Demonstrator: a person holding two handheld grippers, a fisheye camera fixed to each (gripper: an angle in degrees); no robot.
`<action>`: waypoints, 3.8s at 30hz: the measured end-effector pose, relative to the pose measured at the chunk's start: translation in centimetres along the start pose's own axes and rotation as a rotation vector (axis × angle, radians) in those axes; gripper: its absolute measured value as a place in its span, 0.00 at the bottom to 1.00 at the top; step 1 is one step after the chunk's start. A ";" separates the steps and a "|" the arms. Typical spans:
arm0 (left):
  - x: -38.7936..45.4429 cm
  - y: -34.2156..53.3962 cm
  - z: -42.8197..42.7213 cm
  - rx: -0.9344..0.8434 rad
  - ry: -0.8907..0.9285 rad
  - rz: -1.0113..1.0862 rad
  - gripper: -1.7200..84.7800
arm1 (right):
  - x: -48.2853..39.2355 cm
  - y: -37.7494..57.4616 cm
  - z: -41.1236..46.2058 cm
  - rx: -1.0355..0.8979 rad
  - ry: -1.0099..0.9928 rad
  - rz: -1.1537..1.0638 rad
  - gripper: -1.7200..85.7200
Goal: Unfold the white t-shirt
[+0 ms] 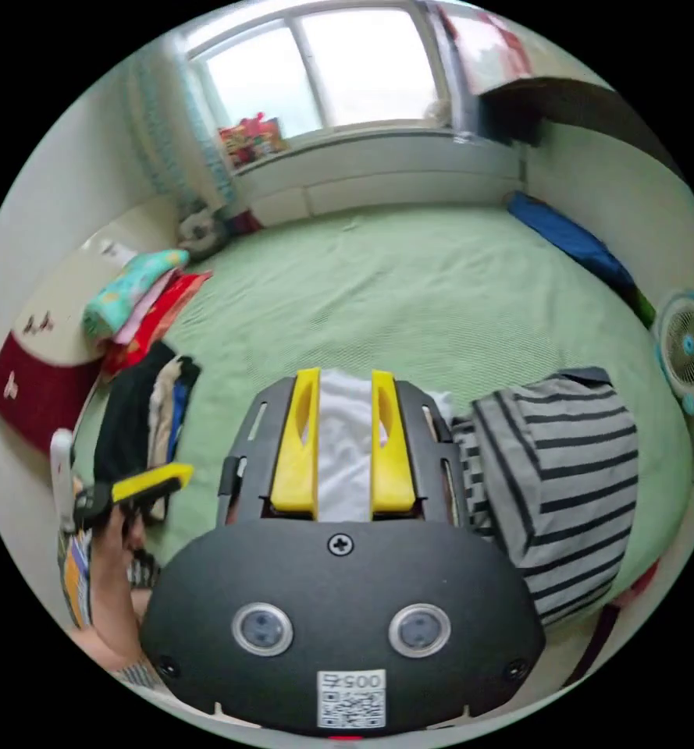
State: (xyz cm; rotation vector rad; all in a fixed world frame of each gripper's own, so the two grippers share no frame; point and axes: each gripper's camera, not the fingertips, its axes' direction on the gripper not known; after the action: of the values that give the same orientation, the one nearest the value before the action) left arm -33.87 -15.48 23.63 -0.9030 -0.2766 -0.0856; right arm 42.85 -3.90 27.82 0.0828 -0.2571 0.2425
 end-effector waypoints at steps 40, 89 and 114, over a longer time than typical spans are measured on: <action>6.0 -0.8 2.1 -0.119 -0.040 0.151 0.02 | -12.5 6.9 14.2 -0.500 -0.022 -0.058 0.01; 10.6 -6.3 10.1 -0.175 0.083 0.255 0.16 | -5.3 5.5 8.7 -0.350 0.112 -0.011 0.13; 15.5 -7.7 14.8 -0.283 0.001 0.314 0.12 | -10.9 5.7 14.9 -0.409 0.054 -0.312 0.12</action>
State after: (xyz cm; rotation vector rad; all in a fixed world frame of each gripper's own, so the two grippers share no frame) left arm -23.40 -8.00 42.39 -1.2171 -0.1203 0.1696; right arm 27.61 -2.51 39.62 -0.2875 -0.2325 -0.1203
